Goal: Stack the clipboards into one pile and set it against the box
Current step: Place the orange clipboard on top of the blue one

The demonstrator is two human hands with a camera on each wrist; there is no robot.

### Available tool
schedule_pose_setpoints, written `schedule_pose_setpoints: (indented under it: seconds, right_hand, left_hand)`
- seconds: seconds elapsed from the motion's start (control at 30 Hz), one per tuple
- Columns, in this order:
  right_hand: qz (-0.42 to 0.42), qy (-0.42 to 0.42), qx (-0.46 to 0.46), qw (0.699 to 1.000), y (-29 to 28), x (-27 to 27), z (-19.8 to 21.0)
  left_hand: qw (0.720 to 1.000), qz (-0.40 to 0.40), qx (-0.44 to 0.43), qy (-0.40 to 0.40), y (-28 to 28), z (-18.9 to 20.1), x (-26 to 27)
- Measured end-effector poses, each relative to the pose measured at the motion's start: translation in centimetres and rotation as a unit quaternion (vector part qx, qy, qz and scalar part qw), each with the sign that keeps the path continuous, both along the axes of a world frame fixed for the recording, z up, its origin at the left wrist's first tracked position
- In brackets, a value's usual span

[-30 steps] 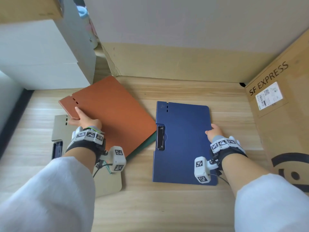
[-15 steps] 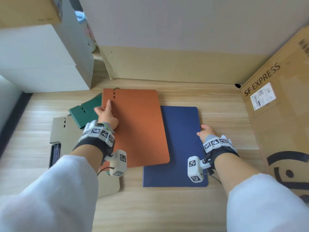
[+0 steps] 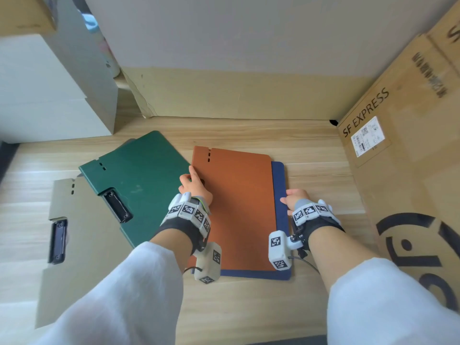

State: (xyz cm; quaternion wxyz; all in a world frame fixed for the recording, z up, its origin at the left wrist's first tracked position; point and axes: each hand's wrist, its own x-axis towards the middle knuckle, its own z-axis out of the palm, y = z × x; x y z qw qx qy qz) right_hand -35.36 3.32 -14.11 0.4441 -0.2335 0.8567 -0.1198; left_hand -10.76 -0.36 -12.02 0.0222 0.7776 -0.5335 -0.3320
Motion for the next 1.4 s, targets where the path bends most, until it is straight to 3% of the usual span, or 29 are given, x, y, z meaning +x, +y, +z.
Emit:
schedule_pose_setpoints:
  seconds: [0.33, 0.53, 1.4]
  right_hand:
    - [-0.057, -0.078, -0.076, 0.992, -0.2, -1.5, -3.2]
    - [-0.056, -0.073, -0.072, 0.993, 0.3, -1.7, -2.1]
    - [-0.052, -0.088, -0.084, 0.991, 0.1, -1.7, -2.6]
  left_hand:
    - [0.997, -0.064, 0.040, -0.015, 1.1, -0.2, -2.2]
    - [0.993, -0.095, 0.057, -0.033, 1.2, 0.3, -2.4]
    - [0.996, -0.032, 0.062, -0.062, -1.0, 0.1, -3.9]
